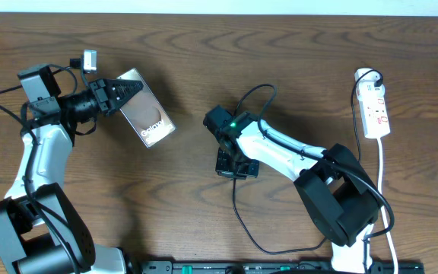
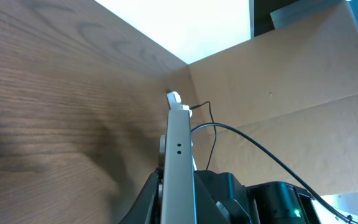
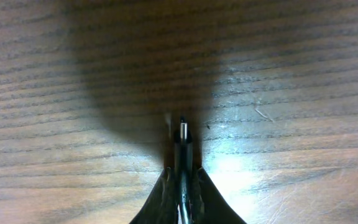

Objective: Plug charger to phone and switch on socket

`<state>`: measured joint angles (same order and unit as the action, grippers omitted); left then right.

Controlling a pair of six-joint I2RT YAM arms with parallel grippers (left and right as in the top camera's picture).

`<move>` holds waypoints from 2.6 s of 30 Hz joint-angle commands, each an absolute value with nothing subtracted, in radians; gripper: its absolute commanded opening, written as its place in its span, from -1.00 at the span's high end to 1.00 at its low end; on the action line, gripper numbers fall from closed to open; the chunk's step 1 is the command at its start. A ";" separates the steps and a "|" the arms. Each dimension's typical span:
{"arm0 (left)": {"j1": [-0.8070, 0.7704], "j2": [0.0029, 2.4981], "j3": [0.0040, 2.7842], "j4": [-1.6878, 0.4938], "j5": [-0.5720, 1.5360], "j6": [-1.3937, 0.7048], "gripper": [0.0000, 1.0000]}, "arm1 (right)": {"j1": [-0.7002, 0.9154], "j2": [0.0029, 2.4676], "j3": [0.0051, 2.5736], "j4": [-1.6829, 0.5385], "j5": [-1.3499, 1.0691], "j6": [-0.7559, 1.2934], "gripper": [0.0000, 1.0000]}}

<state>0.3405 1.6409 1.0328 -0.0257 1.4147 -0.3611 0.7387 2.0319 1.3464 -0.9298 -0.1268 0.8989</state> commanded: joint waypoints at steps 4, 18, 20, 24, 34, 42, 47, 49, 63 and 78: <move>0.345 1.644 1.042 -0.023 1.447 -0.348 0.85 | 0.733 2.084 1.331 -0.938 -0.115 0.931 0.98; 0.345 1.644 1.041 -0.023 1.446 -0.348 0.85 | 0.749 2.084 1.331 -1.017 -0.156 0.931 0.98; 0.345 1.644 1.041 -0.023 1.446 -0.348 0.85 | 0.758 2.084 1.331 -1.026 -0.164 0.931 0.98; 0.345 1.644 1.041 -0.023 1.446 -0.348 0.85 | 0.782 2.084 1.330 -1.029 -0.164 0.932 0.98; 0.345 1.644 1.041 -0.023 1.447 -0.348 0.85 | 0.788 2.087 1.330 -1.028 -0.165 0.952 0.98; 0.345 1.644 1.041 -0.023 1.447 -0.348 0.85 | 0.768 2.113 1.330 -1.024 -0.194 0.945 0.98; 0.345 1.644 1.041 -0.023 1.446 -0.347 0.85 | 0.717 2.112 1.333 -1.012 -0.237 0.872 0.98; 0.345 1.644 1.041 -0.023 1.446 -0.347 0.85 | 0.685 2.112 1.337 -1.007 -0.267 0.833 0.98; 0.345 1.644 1.041 -0.023 1.446 -0.314 0.85 | 0.445 2.092 1.515 -0.984 -0.575 0.495 0.98; 0.345 1.644 1.037 -0.023 1.446 -0.307 0.85 | 0.422 2.048 1.657 -0.875 -0.666 0.179 0.98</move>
